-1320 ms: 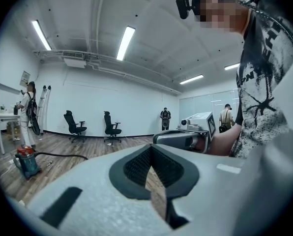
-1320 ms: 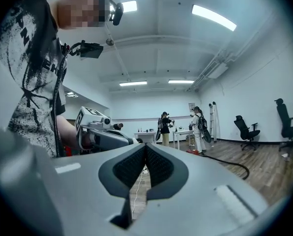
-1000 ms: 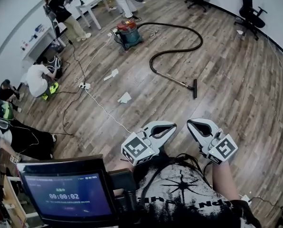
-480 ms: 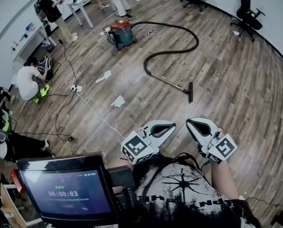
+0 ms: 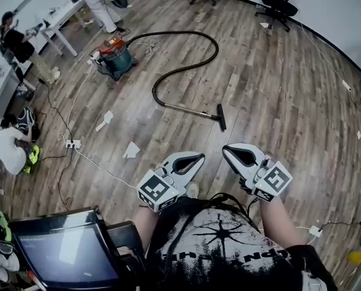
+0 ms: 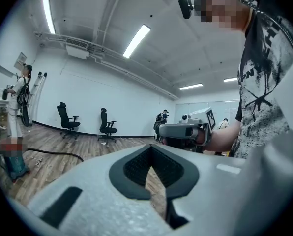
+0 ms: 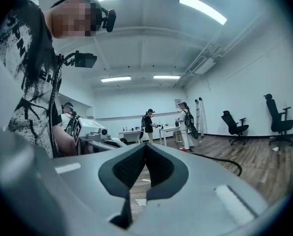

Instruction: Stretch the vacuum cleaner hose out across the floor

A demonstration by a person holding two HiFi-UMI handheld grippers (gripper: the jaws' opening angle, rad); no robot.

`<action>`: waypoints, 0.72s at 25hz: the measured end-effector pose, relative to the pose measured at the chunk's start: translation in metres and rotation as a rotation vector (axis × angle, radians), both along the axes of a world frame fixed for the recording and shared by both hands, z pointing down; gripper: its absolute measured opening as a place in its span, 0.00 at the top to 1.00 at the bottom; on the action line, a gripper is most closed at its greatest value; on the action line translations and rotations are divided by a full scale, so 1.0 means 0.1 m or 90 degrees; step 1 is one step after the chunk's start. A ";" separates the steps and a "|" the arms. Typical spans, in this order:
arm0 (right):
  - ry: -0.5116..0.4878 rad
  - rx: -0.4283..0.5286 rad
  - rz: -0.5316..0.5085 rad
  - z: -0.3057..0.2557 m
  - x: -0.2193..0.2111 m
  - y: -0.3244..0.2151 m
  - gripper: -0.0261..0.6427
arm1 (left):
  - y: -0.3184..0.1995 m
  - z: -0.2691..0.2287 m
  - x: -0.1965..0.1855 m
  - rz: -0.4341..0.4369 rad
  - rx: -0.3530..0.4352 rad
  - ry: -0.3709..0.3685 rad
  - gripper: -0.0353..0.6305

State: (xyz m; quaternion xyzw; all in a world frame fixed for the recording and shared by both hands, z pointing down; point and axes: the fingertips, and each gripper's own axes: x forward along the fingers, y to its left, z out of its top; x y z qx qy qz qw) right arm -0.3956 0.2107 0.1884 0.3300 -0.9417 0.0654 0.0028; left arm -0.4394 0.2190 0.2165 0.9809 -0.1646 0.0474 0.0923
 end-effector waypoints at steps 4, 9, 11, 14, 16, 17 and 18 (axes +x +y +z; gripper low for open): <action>0.006 -0.002 0.031 0.06 -0.08 -0.31 0.95 | -0.30 0.08 -0.08 0.030 -0.001 0.002 0.94; 0.022 -0.012 0.055 0.12 -0.24 -0.63 0.95 | -0.66 0.11 -0.18 0.060 -0.006 0.010 0.94; 0.029 -0.013 0.057 0.13 -0.26 -0.67 0.95 | -0.74 0.09 -0.17 0.066 -0.001 0.015 0.94; 0.033 -0.017 0.058 0.15 -0.25 -0.73 0.95 | -0.81 0.08 -0.17 0.061 0.000 0.020 0.94; 0.033 -0.016 0.055 0.14 -0.23 -0.79 0.95 | -0.87 0.10 -0.19 0.051 -0.009 0.024 0.94; 0.034 -0.015 0.053 0.13 -0.23 -0.82 0.95 | -0.90 0.12 -0.20 0.047 -0.015 0.025 0.94; 0.034 -0.013 0.050 0.13 -0.22 -0.85 0.95 | -0.93 0.14 -0.21 0.043 -0.019 0.025 0.94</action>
